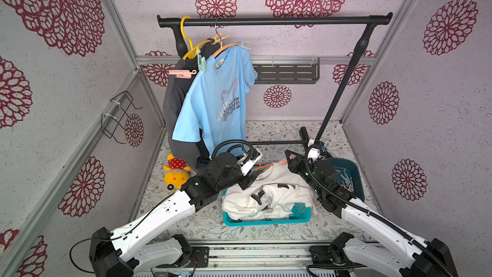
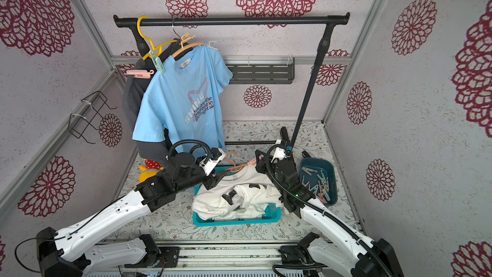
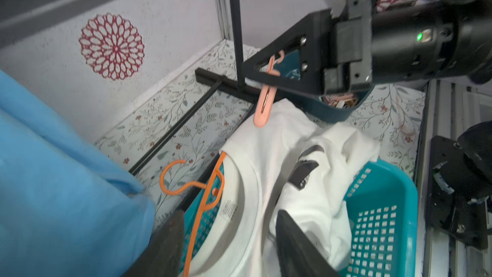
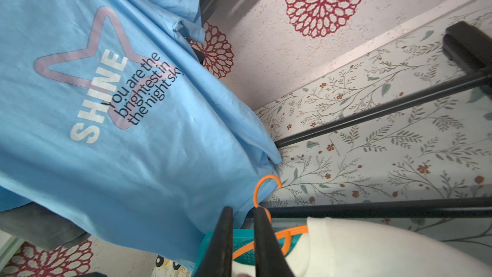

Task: Use clothespins to secure the t-shirt on both sides of the hanger
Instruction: Open the clothespin, then pick up the hanger from the basket.

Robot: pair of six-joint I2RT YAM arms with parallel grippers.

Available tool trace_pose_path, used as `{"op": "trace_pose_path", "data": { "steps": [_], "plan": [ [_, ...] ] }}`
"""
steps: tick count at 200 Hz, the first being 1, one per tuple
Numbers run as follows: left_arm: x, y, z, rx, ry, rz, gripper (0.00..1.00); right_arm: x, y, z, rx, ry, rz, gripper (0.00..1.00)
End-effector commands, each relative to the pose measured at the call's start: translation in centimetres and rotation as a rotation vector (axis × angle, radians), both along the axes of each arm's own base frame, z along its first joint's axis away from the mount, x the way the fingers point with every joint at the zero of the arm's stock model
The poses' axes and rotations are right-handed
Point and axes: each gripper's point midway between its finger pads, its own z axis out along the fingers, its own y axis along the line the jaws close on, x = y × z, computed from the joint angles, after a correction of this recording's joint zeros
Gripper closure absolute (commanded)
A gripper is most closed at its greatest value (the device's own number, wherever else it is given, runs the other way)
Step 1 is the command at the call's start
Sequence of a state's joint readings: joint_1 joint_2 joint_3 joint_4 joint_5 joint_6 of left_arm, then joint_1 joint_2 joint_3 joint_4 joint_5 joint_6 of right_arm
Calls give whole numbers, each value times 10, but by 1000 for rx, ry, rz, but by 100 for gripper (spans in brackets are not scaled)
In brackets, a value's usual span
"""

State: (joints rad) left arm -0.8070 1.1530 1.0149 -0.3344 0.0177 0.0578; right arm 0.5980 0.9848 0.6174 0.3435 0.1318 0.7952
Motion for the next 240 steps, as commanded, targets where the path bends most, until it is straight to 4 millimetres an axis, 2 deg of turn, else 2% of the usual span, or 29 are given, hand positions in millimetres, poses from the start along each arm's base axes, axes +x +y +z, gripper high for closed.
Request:
{"op": "trace_pose_path", "data": {
  "steps": [1, 29, 61, 106, 145, 169, 208, 240],
  "plan": [
    [-4, 15, -31, 95, 155, 33, 47, 2, -19, 20, -1, -85, -45, 100],
    [2, 14, -51, 137, 264, 27, 49, 1, -34, 16, -9, -95, -63, 100],
    [22, 21, -77, 227, 352, 85, 52, -4, -45, 14, -48, -111, -76, 100],
    [39, 25, -107, 375, 430, 126, 54, -12, -48, 18, -76, -142, -67, 100],
    [48, 23, -127, 423, 445, 125, 59, -15, -49, 20, -89, -156, -65, 100],
    [52, 23, -135, 432, 464, 124, 61, -17, -49, 23, -101, -169, -56, 100],
    [67, 22, -136, 418, 439, 137, 62, -19, -48, 27, -111, -184, -44, 100],
    [71, 17, -140, 415, 444, 121, 63, -20, -48, 28, -112, -189, -40, 100]
  ]
}}
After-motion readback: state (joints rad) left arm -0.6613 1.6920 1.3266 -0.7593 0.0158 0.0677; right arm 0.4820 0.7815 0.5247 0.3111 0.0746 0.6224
